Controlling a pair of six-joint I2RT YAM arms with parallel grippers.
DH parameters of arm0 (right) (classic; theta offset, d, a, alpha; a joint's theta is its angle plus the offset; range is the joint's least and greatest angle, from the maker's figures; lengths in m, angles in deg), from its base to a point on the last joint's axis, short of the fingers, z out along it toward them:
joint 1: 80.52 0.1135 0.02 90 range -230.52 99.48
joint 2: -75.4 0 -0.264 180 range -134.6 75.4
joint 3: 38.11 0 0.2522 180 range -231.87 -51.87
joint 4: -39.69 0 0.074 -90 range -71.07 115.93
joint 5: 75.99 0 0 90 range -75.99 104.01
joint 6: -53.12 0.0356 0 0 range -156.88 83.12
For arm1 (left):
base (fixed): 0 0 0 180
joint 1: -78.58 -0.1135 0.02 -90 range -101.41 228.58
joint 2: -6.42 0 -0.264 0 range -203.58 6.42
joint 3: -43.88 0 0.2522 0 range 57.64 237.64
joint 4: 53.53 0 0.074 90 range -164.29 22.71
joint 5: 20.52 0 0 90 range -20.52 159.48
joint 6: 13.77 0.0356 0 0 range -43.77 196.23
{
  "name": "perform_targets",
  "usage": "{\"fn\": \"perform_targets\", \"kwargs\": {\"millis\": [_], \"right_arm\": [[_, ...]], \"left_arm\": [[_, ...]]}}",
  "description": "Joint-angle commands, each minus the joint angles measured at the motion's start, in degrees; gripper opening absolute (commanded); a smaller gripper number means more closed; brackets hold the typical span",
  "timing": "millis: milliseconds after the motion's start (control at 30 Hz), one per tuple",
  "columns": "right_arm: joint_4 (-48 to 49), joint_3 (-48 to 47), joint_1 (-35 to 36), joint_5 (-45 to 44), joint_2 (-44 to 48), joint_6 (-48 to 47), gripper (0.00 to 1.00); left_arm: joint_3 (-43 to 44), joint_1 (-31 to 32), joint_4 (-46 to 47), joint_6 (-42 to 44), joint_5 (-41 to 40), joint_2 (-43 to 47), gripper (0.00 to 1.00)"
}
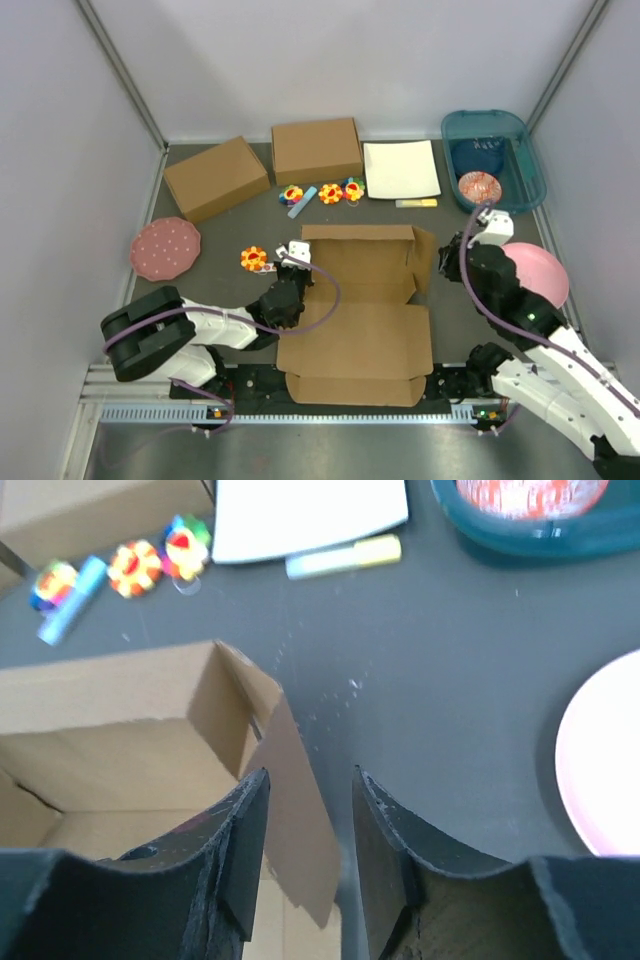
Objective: Fold the paper box
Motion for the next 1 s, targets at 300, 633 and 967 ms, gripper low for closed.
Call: {"fn": "perform_targets", "kwargs": {"millis": [300, 633, 967], "right_arm": [[12.3, 7.8, -0.7, 11.8, -8.1, 0.2, 0.57], [20.4, 9.5, -0.7, 15.4, -9.9, -1.1, 0.7], [27.0, 9.8, -0.7, 16.4, -17.4, -3.3, 0.72]], "left_arm": [[-0.7, 0.5, -2.1, 1.2, 2.0, 1.8, 0.0], [-0.1, 1.0, -3.6, 1.3, 2.6, 2.5, 0.0], [0.5, 1.1, -4.3, 1.6, 4.3, 3.0, 0.0]]}}
